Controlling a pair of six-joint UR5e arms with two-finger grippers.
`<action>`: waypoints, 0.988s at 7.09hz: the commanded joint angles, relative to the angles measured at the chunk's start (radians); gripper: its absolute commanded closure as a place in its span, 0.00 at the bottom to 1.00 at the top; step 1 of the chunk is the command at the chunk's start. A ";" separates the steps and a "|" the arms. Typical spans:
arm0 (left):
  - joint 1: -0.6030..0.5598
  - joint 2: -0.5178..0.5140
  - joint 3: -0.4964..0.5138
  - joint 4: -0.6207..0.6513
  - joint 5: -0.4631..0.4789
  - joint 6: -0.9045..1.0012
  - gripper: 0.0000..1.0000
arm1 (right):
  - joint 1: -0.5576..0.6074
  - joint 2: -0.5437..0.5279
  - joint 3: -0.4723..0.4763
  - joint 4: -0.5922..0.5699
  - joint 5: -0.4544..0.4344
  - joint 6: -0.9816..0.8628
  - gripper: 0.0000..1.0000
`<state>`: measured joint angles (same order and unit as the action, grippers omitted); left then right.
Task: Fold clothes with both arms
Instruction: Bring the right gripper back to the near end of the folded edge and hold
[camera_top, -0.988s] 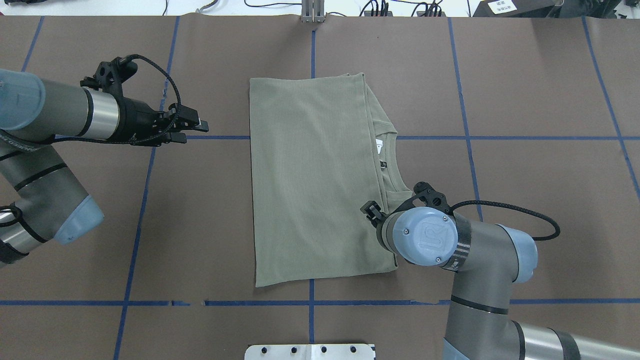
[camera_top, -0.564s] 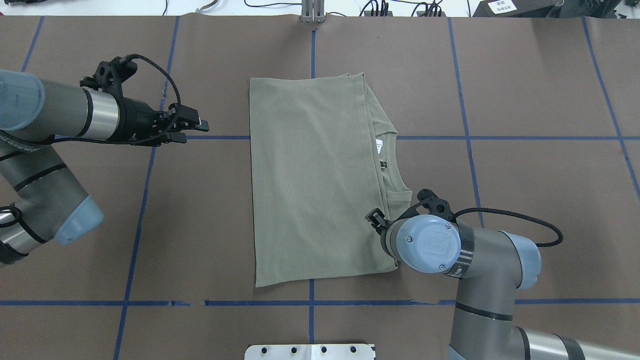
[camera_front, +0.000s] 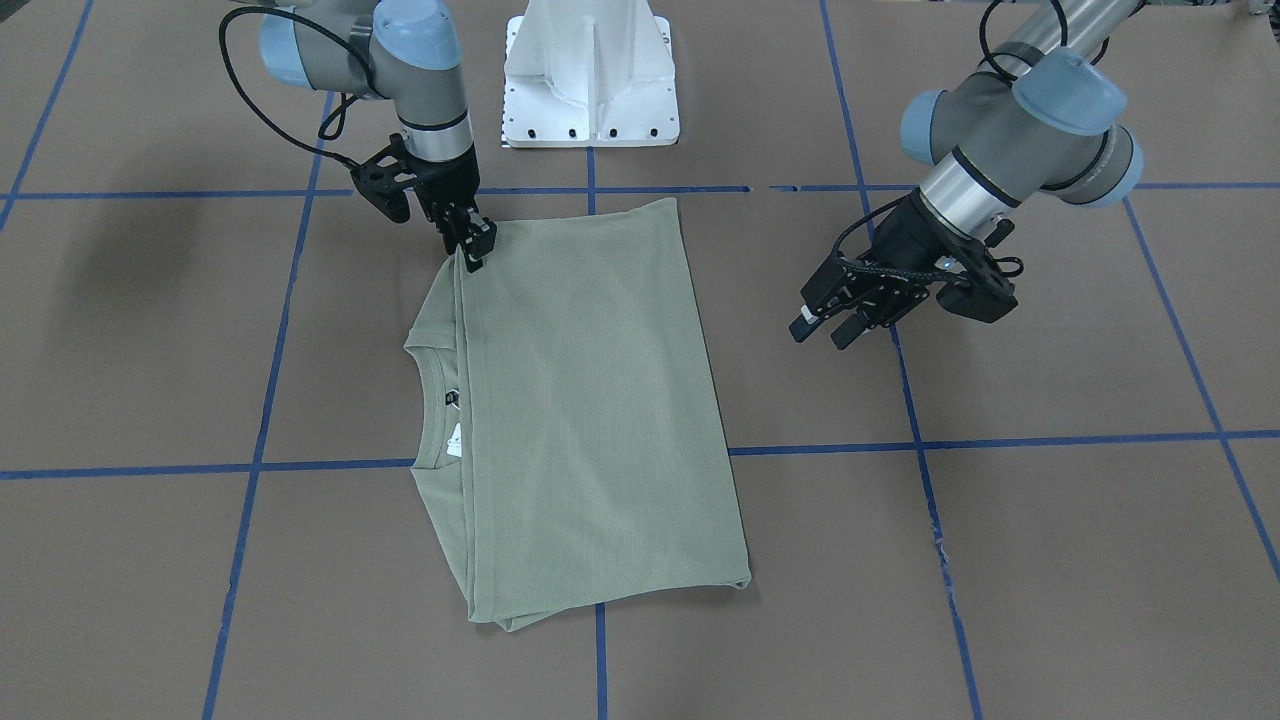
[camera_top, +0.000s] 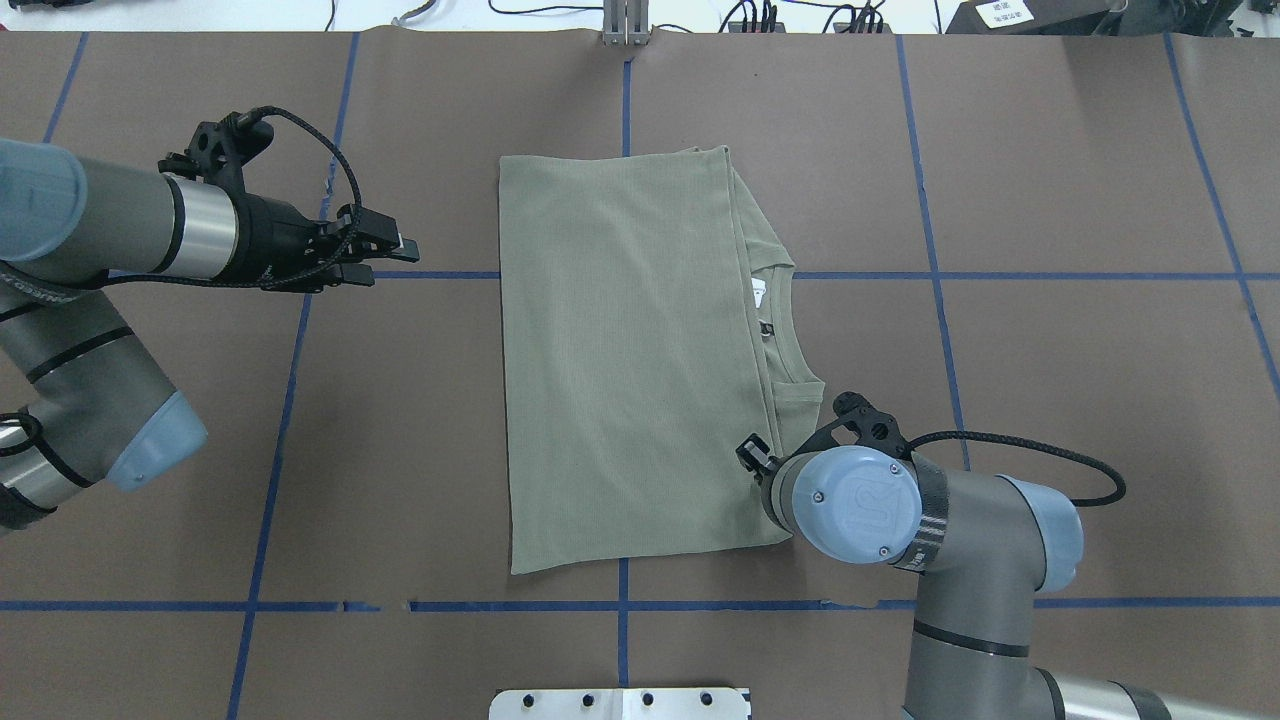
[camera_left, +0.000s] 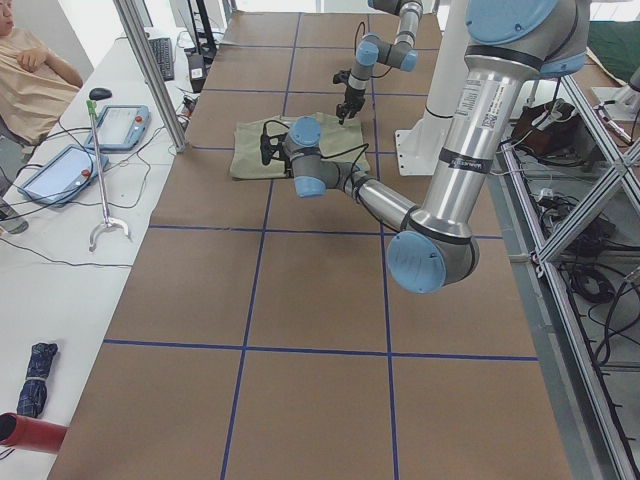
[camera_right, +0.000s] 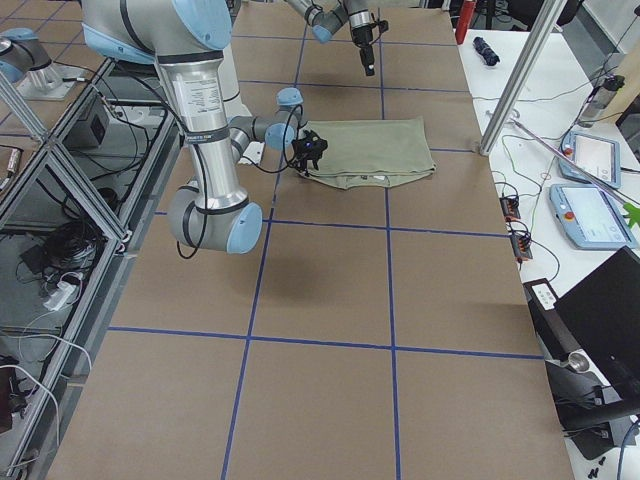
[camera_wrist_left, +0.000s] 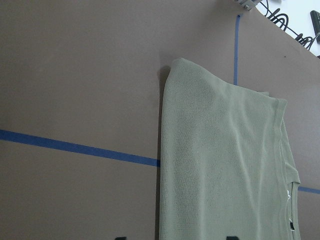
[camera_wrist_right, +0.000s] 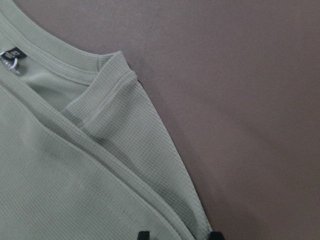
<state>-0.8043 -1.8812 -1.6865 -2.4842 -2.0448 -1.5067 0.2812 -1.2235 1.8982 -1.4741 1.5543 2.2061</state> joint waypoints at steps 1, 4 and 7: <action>-0.001 0.001 -0.004 0.001 0.000 -0.003 0.27 | -0.019 -0.016 0.009 0.000 -0.008 0.033 0.81; -0.001 0.001 -0.004 0.001 0.000 -0.004 0.27 | -0.025 -0.033 0.033 -0.003 -0.005 0.034 0.41; -0.001 0.001 -0.005 -0.001 0.000 -0.004 0.27 | -0.034 -0.036 0.033 -0.005 -0.006 0.034 0.32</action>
<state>-0.8053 -1.8807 -1.6915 -2.4838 -2.0448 -1.5106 0.2520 -1.2585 1.9323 -1.4785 1.5483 2.2393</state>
